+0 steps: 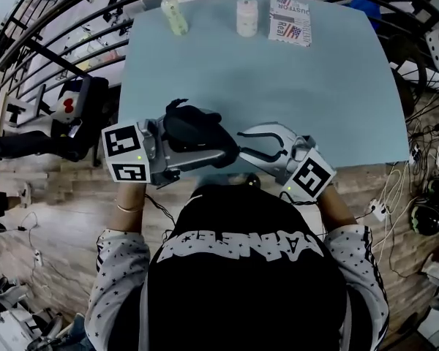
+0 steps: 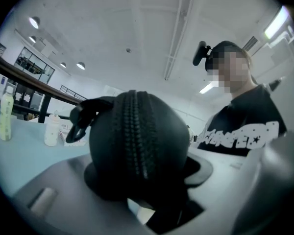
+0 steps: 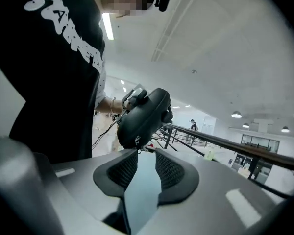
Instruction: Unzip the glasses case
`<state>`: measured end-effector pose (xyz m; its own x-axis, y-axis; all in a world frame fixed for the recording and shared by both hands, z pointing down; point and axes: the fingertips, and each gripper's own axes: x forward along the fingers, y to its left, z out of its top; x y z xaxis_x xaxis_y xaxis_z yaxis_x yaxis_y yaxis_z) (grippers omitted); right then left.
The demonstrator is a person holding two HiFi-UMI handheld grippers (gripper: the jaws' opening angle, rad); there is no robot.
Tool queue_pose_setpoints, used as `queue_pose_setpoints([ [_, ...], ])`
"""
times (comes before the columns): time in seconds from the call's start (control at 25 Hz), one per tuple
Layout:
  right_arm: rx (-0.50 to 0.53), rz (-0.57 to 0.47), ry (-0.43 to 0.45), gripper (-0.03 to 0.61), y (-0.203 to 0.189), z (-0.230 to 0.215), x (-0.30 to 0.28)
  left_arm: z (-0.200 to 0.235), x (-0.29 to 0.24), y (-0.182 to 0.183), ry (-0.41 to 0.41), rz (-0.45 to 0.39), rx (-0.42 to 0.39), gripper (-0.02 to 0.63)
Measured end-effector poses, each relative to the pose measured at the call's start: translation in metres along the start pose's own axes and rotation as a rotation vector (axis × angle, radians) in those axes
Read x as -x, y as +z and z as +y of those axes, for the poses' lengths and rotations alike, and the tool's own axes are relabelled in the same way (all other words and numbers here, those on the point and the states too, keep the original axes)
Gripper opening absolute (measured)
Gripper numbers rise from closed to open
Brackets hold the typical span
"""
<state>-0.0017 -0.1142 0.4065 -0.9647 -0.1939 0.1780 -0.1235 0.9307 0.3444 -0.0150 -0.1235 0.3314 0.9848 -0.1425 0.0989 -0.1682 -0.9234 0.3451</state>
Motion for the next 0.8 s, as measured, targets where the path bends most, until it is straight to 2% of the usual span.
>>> queue_pose_setpoints([
  [0.16, 0.214, 0.087, 0.011, 0.11, 0.005, 0.012, -0.008, -0.007, 0.005, 0.0, -0.029, 0.007, 0.021, 0.0],
  [0.28, 0.286, 0.098, 0.029, 0.07, 0.007, 0.02, -0.014, -0.005, 0.009, -0.004, -0.029, 0.013, 0.037, 0.0],
  [0.36, 0.283, 0.097, 0.03, 0.028, 0.006, 0.022, -0.015, -0.004, 0.012, -0.005, -0.022, 0.011, 0.042, 0.0],
  [0.64, 0.215, 0.067, 0.012, 0.018, 0.006, 0.017, -0.007, -0.002, 0.014, 0.001, -0.008, -0.029, 0.045, 0.0],
  [0.8, 0.133, 0.024, 0.0, 0.018, 0.006, 0.015, -0.002, -0.001, 0.011, 0.002, -0.004, -0.04, 0.053, 0.0],
])
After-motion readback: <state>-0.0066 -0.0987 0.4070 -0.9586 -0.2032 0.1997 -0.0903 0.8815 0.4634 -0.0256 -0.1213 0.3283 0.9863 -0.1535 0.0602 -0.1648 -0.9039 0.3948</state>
